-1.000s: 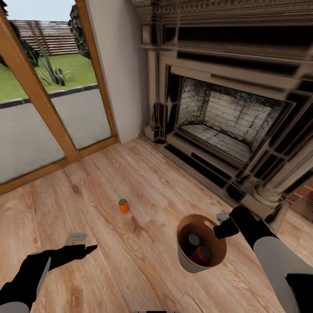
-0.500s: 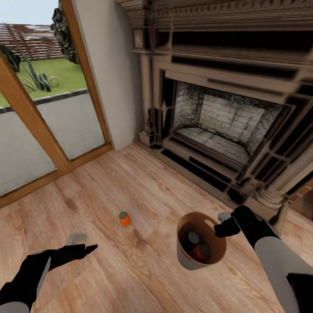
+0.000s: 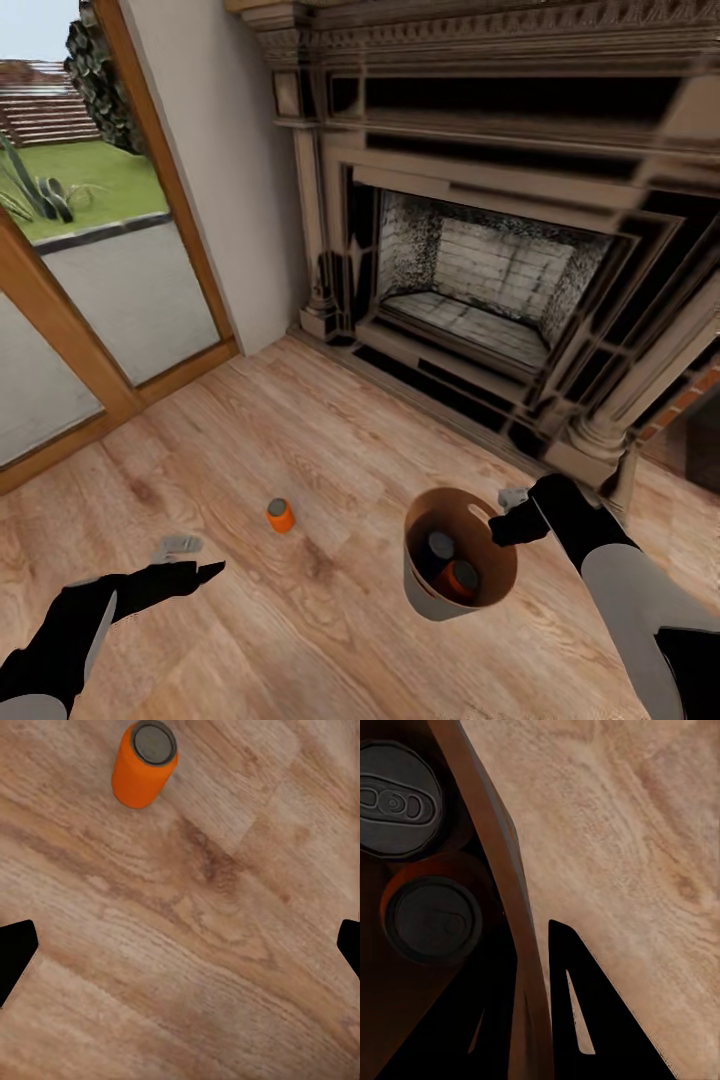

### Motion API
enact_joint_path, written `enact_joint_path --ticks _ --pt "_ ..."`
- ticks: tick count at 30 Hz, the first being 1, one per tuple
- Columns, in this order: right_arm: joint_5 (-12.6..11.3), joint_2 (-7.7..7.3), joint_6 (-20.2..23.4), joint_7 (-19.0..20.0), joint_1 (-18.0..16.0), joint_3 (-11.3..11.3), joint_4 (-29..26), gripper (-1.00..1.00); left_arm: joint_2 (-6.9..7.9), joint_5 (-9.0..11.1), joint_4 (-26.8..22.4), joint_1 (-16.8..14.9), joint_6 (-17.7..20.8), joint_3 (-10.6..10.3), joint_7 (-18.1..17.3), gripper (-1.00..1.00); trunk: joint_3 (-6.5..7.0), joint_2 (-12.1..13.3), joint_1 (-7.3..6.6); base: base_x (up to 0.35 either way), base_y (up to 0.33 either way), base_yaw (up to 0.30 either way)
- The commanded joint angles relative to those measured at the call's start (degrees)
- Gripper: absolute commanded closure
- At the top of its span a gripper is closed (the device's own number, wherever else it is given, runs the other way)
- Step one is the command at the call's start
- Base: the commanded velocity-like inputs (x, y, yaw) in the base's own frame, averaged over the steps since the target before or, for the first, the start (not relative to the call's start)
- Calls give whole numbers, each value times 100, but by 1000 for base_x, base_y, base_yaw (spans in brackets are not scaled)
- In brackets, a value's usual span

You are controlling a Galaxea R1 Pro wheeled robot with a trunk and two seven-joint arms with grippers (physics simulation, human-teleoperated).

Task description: Put the three can of soda from the living room inside the tash can in the kitchen.

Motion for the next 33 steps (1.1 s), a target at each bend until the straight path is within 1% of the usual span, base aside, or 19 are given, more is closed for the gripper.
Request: enact_joint_path --ticks 1,6,12,13,16,17,19,20,21,23,24,25,27,29,32,33 --pt "-130 3 51 28 -1 -10 -1 100 0 0 -1 0 -1 0 -26 -100 5 0 0 0 290 -233" --pt "-130 2 51 28 -1 -12 -3 100 0 -7 -8 -1 -8 -5 -94 -100 31 0 0 0 289 -225" --pt "-130 0 51 28 -1 -12 -3 100 -8 -15 -9 -3 -4 -14 -57 -100 64 0 0 1 250 -215" --pt "-130 0 51 28 -1 -12 -3 100 -22 -16 -25 -12 21 -15 -42 -100 69 0 0 45 213 -204" --pt "-130 -6 51 28 -1 -12 -3 100 -166 -49 -67 -69 196 -24 -13 -100 76 0 0 124 207 -176" --pt "-130 -7 51 28 -1 -12 -3 100 -293 -63 -79 -139 356 -34 52 -100 77 0 0 190 205 -155" --pt "-130 -8 51 28 -1 -12 -3 100 -437 -75 -93 -282 510 -54 210 -100 79 0 0 211 204 -148" --pt "-130 -5 51 25 -1 -12 -3 100 -566 -89 -104 -483 621 -69 447 -100 79 0 0 234 203 -138" --pt "-130 -7 51 -1 -1 -12 -3 100 -687 -106 -95 -755 725 -83 872 -100 80 0 0 255 200 -132" --pt "-130 -11 51 -41 -1 -14 -3 100 -742 -112 -77 -869 764 -89 1136 -100 80 0 0 268 186 -129" --pt "-131 -17 51 -80 -1 -17 -3 100 -805 -118 -62 -943 789 -118 1356 -100 80 0 0 290 148 -127" --pt "-132 -17 51 -107 -1 -23 -3 100 -878 -121 -54 -994 807 -202 1526 -100 80 0 0 307 114 -122" --pt "-136 -6 51 -150 -1 -80 -3 100 -966 -127 -44 -1051 827 -431 1736 -100 80 0 0 313 102 -118" --pt "-132 7 51 -180 -1 -133 5 100 -1002 -131 -40 -1072 836 -560 1869 -100 80 0 0 320 61 -103" --pt "-134 8 51 -238 -1 -160 6 100 -1018 -132 -37 -1078 911 -620 1930 -100 80 0 0 322 25 -93" --pt "-134 5 51 -263 -1 -182 6 100 -1021 -132 -36 -1079 992 -667 1947 -100 80 0 0 323 13 -88"
